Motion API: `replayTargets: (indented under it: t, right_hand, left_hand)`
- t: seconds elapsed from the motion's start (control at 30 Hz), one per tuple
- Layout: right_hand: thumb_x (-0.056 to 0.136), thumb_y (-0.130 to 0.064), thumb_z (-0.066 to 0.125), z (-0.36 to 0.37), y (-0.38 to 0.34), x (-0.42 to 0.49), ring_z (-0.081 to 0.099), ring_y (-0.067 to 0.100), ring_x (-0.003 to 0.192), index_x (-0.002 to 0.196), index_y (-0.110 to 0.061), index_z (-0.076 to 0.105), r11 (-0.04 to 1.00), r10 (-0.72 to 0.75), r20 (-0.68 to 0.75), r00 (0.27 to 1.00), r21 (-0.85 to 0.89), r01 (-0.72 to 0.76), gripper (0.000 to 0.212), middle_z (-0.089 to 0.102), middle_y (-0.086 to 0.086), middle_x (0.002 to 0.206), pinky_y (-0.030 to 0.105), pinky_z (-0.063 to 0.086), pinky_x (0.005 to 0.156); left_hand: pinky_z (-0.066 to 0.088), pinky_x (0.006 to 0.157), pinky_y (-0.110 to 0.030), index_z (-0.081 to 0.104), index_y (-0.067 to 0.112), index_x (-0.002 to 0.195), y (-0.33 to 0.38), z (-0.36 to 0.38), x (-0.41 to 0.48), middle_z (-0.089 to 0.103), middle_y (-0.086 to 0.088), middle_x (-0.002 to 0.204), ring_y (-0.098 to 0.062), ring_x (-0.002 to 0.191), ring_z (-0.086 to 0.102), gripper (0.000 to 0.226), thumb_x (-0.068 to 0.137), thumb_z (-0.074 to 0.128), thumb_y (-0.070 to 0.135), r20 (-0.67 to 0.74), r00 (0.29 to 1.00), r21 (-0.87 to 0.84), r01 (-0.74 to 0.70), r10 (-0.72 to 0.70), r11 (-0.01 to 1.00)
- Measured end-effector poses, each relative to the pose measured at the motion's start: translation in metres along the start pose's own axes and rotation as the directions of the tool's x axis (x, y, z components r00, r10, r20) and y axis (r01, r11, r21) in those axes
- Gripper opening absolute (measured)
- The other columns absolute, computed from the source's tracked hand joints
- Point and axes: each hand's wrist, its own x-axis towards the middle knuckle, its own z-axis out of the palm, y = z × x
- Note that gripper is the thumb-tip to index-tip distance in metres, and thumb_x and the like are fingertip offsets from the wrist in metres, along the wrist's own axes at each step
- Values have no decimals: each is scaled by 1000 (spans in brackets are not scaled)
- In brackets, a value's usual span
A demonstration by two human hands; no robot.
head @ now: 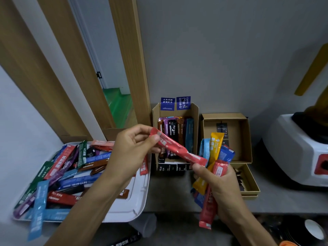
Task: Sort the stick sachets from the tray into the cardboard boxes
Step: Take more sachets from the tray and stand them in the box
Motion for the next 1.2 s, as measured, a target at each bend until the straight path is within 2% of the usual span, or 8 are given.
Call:
replayTargets:
  t: [0.27,0.3,0.37,0.43,0.53,0.73,0.93,1.2]
  right_hand:
    - [64,-29,77,-9,2,12,73,20,85,112,-19,59,996,-46,-101,994,-79,38,52,71,7,100,30,59,64]
    - [63,-31,77,-11,-1,13,71,19,89,109,-24,58,990,-68,-87,994,-132,56,50,70,4,100,30,57,69]
    - [63,-32,77,-16,-7,17,70,13,90,104,-34,54,964,-106,-24,994,-247,96,47,68,-2,101,24,53,71]
    - [63,-35,77,-20,-11,22,70,9,90,105,-36,53,934,-117,26,993,-336,119,49,68,-4,102,22,53,72]
    - [62,-36,77,-23,-13,27,71,10,89,109,-31,56,922,-129,53,990,-362,140,51,70,-2,100,29,56,79]
    - [65,-37,74,-45,-14,35,74,15,85,109,-24,60,968,-117,-98,988,-233,91,48,76,-1,91,40,58,78]
    - [73,-21,74,-68,-19,31,73,19,76,105,-23,59,976,1,-58,998,-216,-13,35,75,7,84,34,53,62]
    - [63,-21,77,-83,-18,28,75,23,75,112,-12,62,969,94,105,990,-236,-67,52,77,11,84,46,58,73]
  left_hand:
    - [58,78,-24,67,17,98,-17,-4,-4,74,-1,98,-11,90,71,7,91,67,16,-31,999,125,44,-41,991]
    - [55,82,-22,66,22,102,-22,-7,-6,70,8,104,-5,95,66,9,93,67,21,-47,990,387,-105,133,916]
    - [45,84,-25,67,28,113,-21,-6,-3,59,12,108,-6,100,53,22,93,62,36,202,868,754,-433,454,493]
    - [40,80,-27,69,27,113,-25,3,0,56,9,105,-10,96,48,31,91,57,45,495,775,733,-615,393,289]
    - [36,75,-16,67,22,111,-36,23,2,48,10,103,-7,89,52,21,95,60,33,498,820,723,-572,281,387]
    - [41,61,-7,59,20,113,-71,73,12,57,10,105,-1,83,56,19,100,53,32,-91,987,688,-34,133,725]
    - [61,81,-33,44,13,135,-87,97,47,63,-9,122,-20,102,68,45,94,63,17,-337,938,759,220,80,613]
    - [59,79,-29,34,9,140,-88,103,60,50,-15,133,-22,99,70,58,92,66,13,-296,941,856,187,161,483]
